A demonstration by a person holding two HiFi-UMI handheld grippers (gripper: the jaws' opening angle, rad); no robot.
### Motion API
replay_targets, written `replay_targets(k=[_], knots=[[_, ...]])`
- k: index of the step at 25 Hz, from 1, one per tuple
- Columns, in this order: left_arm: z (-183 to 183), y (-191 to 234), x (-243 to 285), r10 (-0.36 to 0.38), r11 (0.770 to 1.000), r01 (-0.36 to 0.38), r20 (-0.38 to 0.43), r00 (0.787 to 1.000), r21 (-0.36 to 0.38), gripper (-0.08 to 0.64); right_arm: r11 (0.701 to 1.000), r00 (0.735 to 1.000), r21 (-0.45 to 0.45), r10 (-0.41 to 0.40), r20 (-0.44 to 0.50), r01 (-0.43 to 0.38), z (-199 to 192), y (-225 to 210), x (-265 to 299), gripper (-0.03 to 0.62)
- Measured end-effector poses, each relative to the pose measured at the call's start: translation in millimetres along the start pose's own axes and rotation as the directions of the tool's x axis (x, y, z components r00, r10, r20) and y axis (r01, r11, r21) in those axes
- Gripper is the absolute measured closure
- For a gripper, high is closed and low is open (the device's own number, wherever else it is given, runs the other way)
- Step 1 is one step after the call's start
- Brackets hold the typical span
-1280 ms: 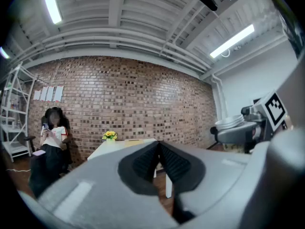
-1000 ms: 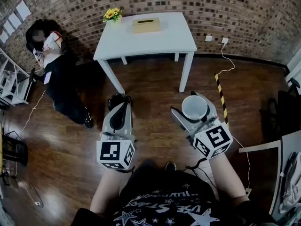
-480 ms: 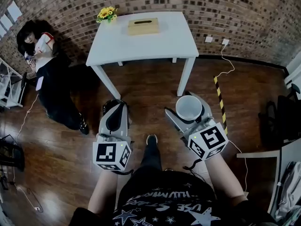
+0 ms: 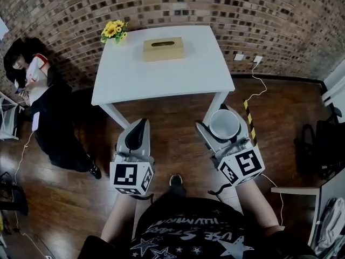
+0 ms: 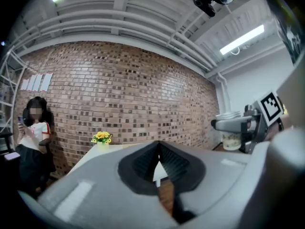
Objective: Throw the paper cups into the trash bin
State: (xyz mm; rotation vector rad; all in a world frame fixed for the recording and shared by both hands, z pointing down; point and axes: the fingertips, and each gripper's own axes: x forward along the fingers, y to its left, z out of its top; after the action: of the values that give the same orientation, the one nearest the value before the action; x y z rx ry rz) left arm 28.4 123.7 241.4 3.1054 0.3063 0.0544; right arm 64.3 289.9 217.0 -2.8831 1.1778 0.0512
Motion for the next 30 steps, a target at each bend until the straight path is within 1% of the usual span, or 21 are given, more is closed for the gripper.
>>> replay_targets(k=[5,8,10,13,16,20,23,26,30], knots=[[-0.4,20.0,47.3,-0.059,0.998,0.059,-0.005,0.998,-0.017,0.555,0.997,0.997,0.024,-0.080,-0.004,0.080,2.2,-30.1,35.5,0.229],[-0.2,25.6,68.6,-0.087,0.996,0.087,-0.006,0.996,-0.016,0.555,0.995,0.995,0.026,-0.098,-0.016,0.099,-0.1,-40.4,49.9,0.229],[-1.4,28.4,79.3,-0.093,0.995,0.093,-0.006,0.996,-0.024,0.555,0.995,0.995,0.022,-0.095,-0.034,0.095,-5.6,-44.3,58.5,0.229],[-6.7,33.8,92.5,-0.087,0.996,0.086,-0.011,0.996,-0.036,0.555,0.998,0.997,0.004,-0.064,-0.044,0.065,-11.8,-46.1,74.7,0.229],[-10.2,40.9,104.5,-0.072,0.997,0.071,-0.017,0.997,-0.038,0.555,0.999,0.999,-0.023,-0.030,-0.028,0.030,-10.5,-47.6,94.3,0.229],[-9.8,50.6,120.9,-0.037,0.999,0.037,-0.020,0.999,-0.030,0.555,1.000,1.000,-0.010,0.009,-0.006,-0.009,-9.0,-61.8,124.5,0.229],[-8.8,63.3,140.0,0.007,1.000,-0.008,-0.028,1.000,-0.019,0.555,0.999,0.999,0.006,0.053,0.007,-0.053,-10.5,-75.1,154.2,0.229],[-7.5,76.2,158.4,0.061,0.998,-0.062,-0.039,0.997,-0.026,0.555,0.994,0.994,0.020,0.105,0.002,-0.105,-14.7,-86.4,184.7,0.229],[4.6,87.6,179.6,0.112,0.993,-0.112,-0.017,0.994,-0.026,0.555,0.985,0.985,0.028,0.173,0.000,-0.173,-15.3,-99.5,219.8,0.229]])
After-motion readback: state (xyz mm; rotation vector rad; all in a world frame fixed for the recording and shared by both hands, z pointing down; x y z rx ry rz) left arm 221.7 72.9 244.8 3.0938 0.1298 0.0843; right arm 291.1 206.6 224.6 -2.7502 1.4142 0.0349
